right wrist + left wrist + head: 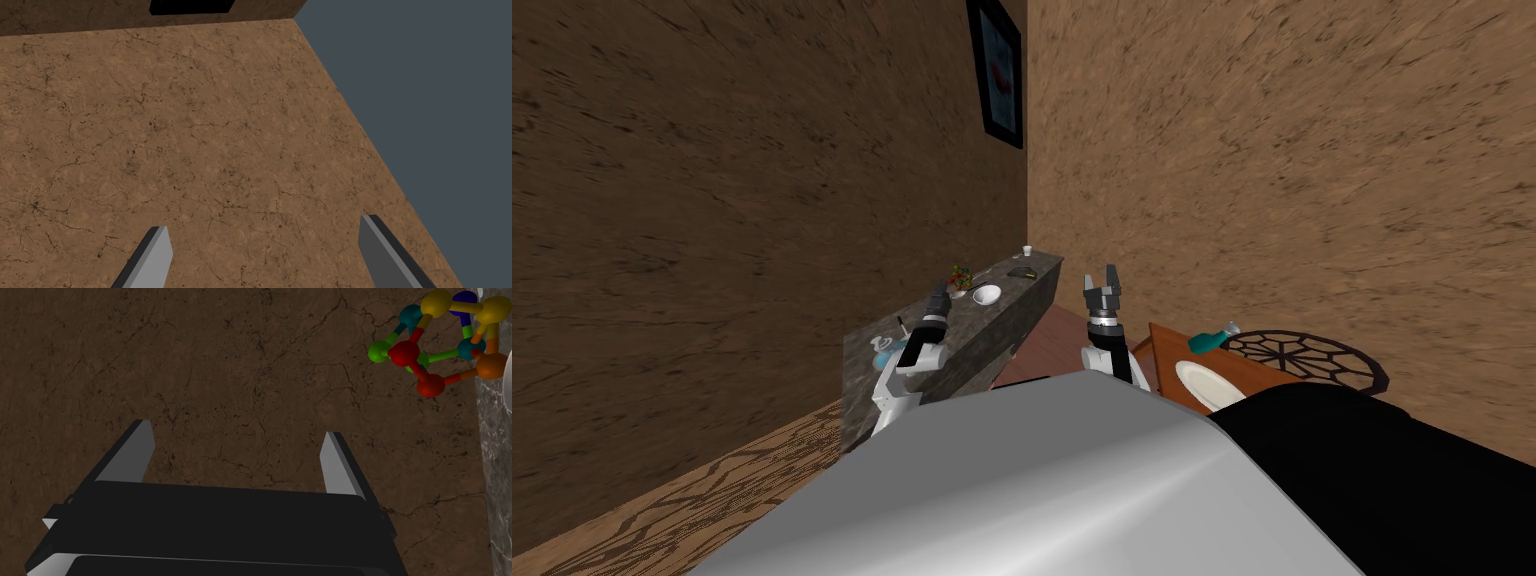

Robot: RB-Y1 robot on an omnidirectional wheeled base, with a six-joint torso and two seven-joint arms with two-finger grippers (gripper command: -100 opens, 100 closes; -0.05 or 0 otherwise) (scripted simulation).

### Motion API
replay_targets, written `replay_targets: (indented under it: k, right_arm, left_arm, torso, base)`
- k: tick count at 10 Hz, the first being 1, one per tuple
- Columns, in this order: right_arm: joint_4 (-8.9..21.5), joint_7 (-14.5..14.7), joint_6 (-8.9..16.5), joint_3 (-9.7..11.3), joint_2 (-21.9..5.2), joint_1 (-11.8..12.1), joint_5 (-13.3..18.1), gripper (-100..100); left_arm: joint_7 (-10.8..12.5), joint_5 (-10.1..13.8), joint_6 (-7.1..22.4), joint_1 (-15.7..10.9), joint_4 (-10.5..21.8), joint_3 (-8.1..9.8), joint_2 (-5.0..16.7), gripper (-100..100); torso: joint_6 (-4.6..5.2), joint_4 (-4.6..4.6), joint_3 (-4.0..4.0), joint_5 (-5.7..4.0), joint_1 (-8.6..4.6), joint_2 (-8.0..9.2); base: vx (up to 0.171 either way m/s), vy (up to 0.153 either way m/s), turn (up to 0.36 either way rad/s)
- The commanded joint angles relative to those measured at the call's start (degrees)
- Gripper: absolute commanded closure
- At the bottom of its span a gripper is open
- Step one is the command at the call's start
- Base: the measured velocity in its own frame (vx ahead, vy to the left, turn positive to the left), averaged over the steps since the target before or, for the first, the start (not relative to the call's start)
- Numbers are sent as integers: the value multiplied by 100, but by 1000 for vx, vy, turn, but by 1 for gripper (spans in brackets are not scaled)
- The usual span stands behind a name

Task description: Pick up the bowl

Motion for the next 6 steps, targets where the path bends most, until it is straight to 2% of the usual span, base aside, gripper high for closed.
replay_targets:
  k: [1, 2, 3, 4, 5, 6]
  right_arm:
    - [0, 0, 0, 0, 0, 0, 0, 0]
    - [0, 0, 0, 0, 0, 0, 0, 0]
    - [0, 0, 0, 0, 0, 0, 0, 0]
    - [0, 0, 0, 0, 0, 0, 0, 0]
    - [0, 0, 0, 0, 0, 0, 0, 0]
    - [0, 0, 0, 0, 0, 0, 0, 0]
  left_arm:
    - [-12, 53, 221, -99, 102, -1, 88, -100]
    - [-69, 125, 433, -334, 308, -38, 184, -100]
    - [-69, 125, 531, -348, 308, -38, 184, -100]
    - [-126, 209, 725, -600, 521, -79, 284, -100]
    - [-126, 209, 846, -600, 521, -79, 284, -100]
    - [-181, 307, 1044, -813, 729, -126, 388, -100]
  torso:
    - [0, 0, 0, 0, 0, 0]
    - [-2, 0, 1, 0, 2, 1]
    - [0, 0, 0, 0, 2, 1]
    - [-2, 0, 1, 0, 3, 1]
    - [-1, 0, 1, 1, 4, 1]
    - [-2, 0, 1, 1, 4, 1]
  base:
    - [-14, -20, -14]
    - [-20, -20, -25]
    - [-18, -17, -20]
    - [-19, -16, -30]
    - [-14, -14, -20]
    - [-14, -12, -35]
